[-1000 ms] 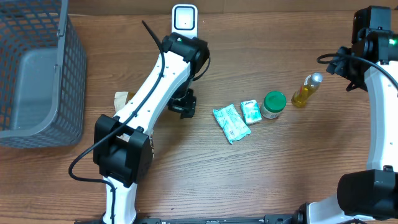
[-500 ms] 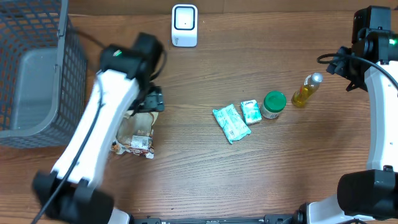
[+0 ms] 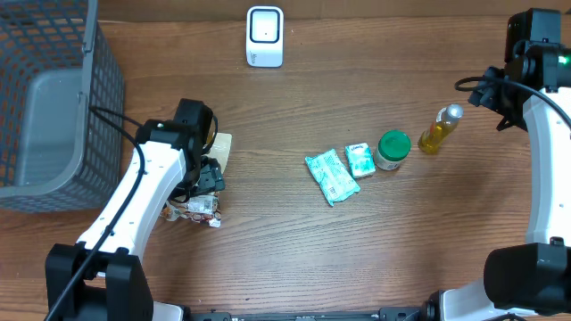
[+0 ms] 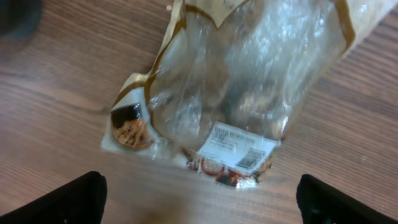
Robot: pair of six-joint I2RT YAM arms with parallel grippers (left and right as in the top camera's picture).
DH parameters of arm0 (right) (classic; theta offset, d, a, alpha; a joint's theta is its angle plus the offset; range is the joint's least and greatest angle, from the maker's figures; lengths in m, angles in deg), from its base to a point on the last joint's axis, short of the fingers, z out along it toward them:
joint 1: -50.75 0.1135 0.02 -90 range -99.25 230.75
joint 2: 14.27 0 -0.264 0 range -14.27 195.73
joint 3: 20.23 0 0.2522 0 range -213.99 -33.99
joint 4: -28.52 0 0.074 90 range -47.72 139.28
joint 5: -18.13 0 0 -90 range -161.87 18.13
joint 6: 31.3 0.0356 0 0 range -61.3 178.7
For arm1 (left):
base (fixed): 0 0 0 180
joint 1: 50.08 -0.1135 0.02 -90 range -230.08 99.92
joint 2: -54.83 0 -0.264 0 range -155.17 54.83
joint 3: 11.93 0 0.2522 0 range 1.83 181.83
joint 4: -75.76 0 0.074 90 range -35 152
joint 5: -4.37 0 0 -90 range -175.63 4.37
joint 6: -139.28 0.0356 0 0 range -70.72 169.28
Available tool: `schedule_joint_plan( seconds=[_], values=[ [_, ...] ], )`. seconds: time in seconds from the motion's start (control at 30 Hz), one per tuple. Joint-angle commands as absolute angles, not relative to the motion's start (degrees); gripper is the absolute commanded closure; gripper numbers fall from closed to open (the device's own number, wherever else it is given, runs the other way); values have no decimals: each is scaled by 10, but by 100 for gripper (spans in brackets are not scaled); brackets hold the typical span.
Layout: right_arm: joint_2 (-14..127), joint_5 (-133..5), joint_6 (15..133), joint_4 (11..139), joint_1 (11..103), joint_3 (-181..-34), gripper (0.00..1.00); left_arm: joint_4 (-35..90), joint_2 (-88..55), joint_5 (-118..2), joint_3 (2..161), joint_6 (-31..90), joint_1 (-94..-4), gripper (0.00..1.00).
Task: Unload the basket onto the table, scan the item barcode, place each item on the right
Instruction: 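Lower the left gripper onto the snack bag's top edge and close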
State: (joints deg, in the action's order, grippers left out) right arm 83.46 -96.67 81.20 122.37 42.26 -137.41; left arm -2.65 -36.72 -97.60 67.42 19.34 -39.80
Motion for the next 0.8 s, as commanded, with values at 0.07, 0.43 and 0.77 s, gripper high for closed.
schedule_joint_plan(
  seconds=[0.07, 0.43, 0.77],
  values=[
    [834, -968, 816, 1221, 423, -1378, 0, 16, -366, -966, 645, 198, -408, 1],
    [834, -968, 816, 1221, 423, -1378, 0, 59, -367, -967, 630, 249, -408, 0],
    [834, -968, 816, 1221, 423, -1378, 0, 83, -367, -967, 630, 279, -418, 0]
  ],
)
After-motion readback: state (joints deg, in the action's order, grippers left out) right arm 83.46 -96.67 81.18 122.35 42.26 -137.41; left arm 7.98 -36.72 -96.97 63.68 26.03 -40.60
